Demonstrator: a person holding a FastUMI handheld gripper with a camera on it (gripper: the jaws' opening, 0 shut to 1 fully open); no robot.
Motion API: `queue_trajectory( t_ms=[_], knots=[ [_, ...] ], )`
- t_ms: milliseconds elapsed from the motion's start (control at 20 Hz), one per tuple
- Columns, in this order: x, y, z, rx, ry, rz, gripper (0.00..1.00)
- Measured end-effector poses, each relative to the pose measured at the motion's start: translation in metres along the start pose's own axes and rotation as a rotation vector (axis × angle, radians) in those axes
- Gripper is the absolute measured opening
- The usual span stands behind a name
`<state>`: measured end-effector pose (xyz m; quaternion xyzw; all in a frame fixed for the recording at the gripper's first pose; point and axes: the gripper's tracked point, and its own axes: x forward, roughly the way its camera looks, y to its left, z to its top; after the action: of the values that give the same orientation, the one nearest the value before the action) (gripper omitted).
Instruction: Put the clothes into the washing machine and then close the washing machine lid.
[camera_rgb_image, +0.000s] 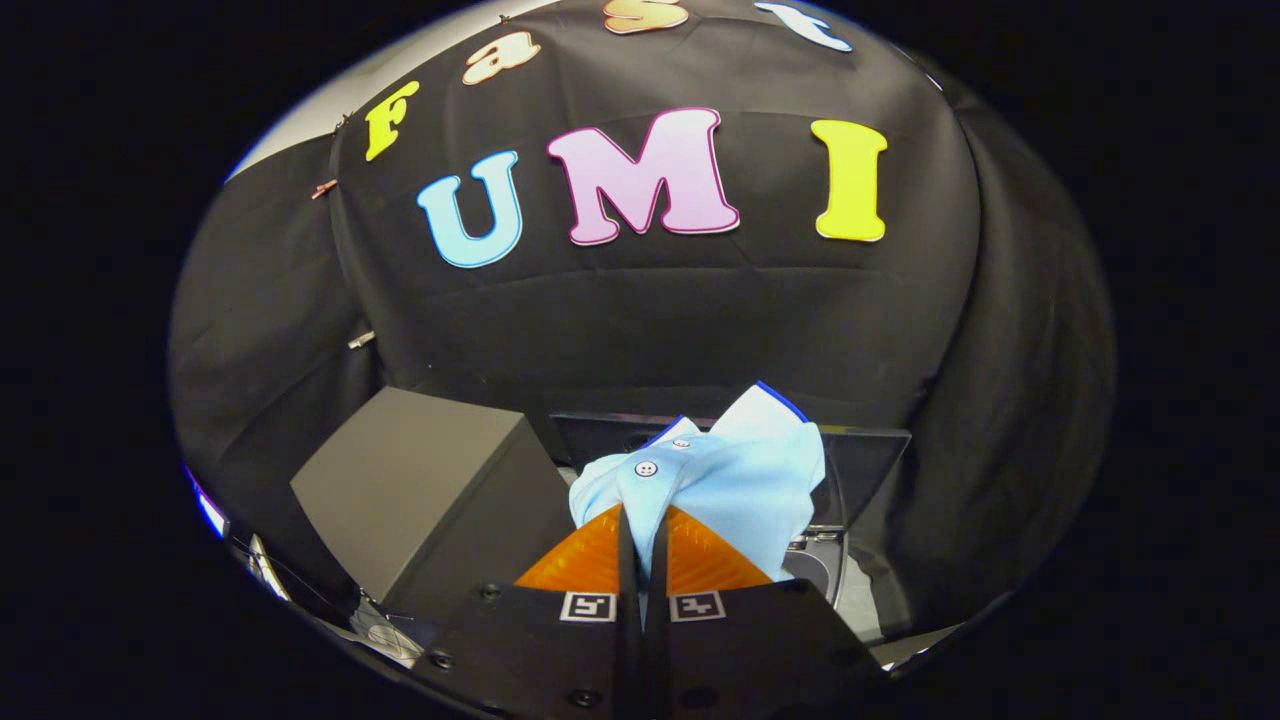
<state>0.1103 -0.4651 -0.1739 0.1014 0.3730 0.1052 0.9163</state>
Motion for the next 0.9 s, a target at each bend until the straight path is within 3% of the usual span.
queue_trajectory(
  t_ms=[900],
  knots=[
    [0.095, -0.047, -0.163, -0.027, 0.277, -0.126, 0.05]
  ],
)
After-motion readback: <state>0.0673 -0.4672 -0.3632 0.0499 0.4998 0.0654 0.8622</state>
